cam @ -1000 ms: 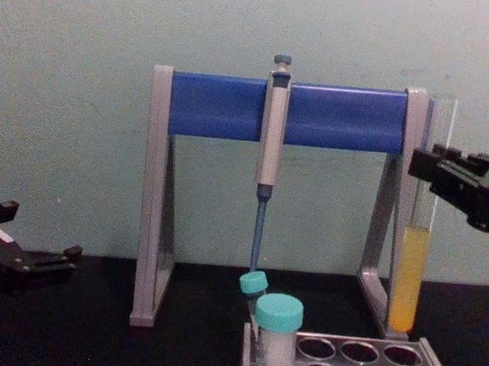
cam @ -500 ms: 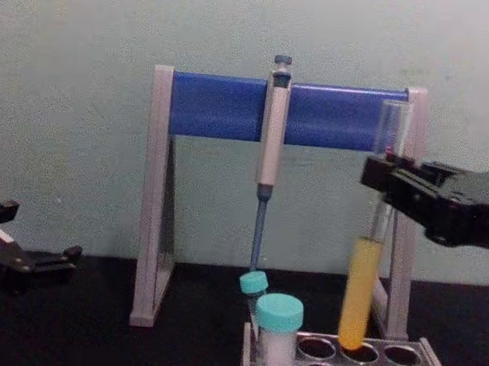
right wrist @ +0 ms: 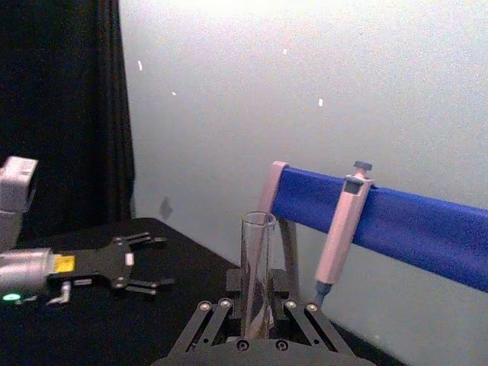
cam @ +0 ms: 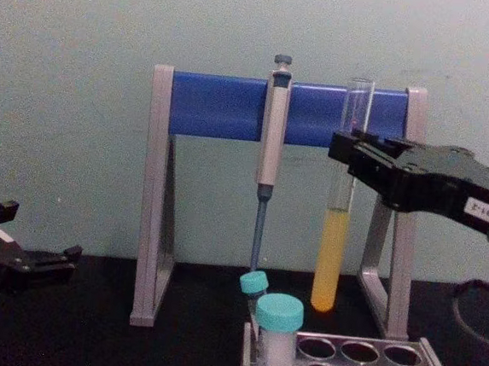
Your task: Pick up the test tube from the test tube rack, shake it, then place it back into the test tube rack.
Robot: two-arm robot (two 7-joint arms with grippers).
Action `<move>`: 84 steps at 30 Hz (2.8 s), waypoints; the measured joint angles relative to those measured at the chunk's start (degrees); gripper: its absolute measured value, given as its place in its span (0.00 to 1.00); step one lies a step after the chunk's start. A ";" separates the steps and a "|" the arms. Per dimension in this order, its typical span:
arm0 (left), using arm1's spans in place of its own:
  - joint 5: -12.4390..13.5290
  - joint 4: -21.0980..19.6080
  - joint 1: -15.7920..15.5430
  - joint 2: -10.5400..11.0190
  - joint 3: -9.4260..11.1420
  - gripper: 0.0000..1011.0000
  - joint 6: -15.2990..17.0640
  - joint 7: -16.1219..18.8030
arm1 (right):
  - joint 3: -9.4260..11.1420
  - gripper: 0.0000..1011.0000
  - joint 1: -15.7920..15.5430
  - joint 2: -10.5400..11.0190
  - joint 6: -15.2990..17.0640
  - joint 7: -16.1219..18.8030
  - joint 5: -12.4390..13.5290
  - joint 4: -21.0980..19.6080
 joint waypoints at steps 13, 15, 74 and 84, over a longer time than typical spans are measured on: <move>0.00 0.00 0.00 0.00 0.00 0.99 0.00 0.00 | 1.22 0.23 1.31 -0.58 -0.05 -2.16 -1.10 1.98; 0.00 0.00 0.00 0.00 0.00 0.99 0.00 0.00 | 1.45 0.23 1.05 -0.54 0.06 -2.35 -1.15 1.76; 0.00 0.00 0.00 0.00 0.00 0.99 0.00 0.00 | 0.28 0.23 -6.20 3.43 0.46 1.20 2.40 -4.60; 0.00 0.00 0.00 0.00 0.00 0.99 0.00 0.00 | -0.27 0.23 -5.80 2.95 0.26 0.78 2.37 -3.06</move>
